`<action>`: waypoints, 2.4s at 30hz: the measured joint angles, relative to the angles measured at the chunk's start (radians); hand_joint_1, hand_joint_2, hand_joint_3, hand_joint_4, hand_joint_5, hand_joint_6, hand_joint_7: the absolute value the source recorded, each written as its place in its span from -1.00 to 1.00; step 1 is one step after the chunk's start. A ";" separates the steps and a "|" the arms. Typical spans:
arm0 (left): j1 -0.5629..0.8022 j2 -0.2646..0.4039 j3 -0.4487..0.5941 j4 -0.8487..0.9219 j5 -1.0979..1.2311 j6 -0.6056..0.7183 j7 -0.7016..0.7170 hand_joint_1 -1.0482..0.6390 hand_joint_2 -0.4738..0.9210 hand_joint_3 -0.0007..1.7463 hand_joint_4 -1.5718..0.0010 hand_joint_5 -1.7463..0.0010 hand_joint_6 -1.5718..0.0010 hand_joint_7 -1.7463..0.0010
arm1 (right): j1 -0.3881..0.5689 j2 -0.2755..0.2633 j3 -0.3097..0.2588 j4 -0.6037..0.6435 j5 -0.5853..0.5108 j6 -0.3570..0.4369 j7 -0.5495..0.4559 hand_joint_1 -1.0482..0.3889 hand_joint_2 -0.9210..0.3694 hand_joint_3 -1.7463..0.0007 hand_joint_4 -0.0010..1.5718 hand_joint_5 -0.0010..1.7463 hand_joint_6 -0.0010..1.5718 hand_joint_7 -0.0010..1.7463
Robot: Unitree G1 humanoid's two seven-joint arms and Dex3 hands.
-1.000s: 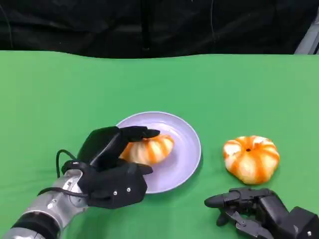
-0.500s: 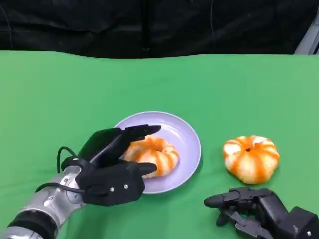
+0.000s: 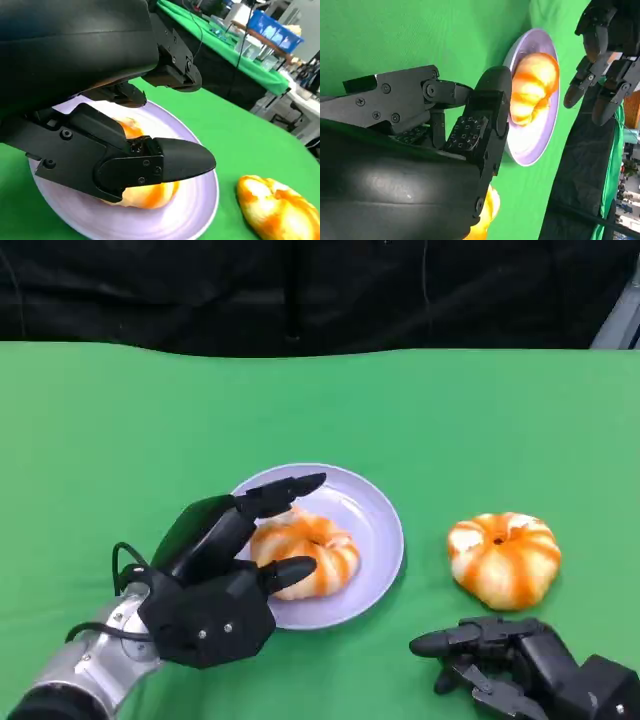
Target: Grasp the bread from the table and place it into the plate.
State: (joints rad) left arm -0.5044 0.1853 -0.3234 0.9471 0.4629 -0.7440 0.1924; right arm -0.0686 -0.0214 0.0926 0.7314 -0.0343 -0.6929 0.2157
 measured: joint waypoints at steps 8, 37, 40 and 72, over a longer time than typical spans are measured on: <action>0.043 -0.005 0.056 -0.066 -0.067 -0.030 -0.001 -0.77 1.00 -0.27 0.30 0.98 0.50 1.00 | 0.000 0.000 0.000 -0.003 0.001 0.005 0.002 0.39 -1.00 0.53 -0.03 0.44 0.54 -0.85; 0.169 -0.043 0.260 -0.012 -0.371 -0.231 -0.200 -0.64 1.00 -0.29 0.36 1.00 0.49 1.00 | -0.002 0.000 -0.001 0.010 0.020 -0.006 0.016 0.39 -1.00 0.53 -0.01 0.41 0.53 -0.83; 0.182 -0.043 0.283 -0.007 -0.394 -0.239 -0.222 -0.63 1.00 -0.29 0.35 0.99 0.50 1.00 | -0.002 0.000 -0.002 0.011 0.020 -0.006 0.017 0.40 -1.00 0.52 -0.02 0.40 0.53 -0.83; 0.314 -0.041 0.436 0.003 -0.509 -0.270 -0.363 -0.66 1.00 -0.27 0.26 0.98 0.50 0.99 | -0.004 -0.003 -0.005 0.013 0.024 -0.005 0.029 0.40 -1.00 0.54 -0.01 0.36 0.51 -0.82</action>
State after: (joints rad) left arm -0.1905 0.1446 0.1123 0.9505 -0.0465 -1.0138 -0.1711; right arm -0.0725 -0.0247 0.0879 0.7446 -0.0099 -0.6983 0.2449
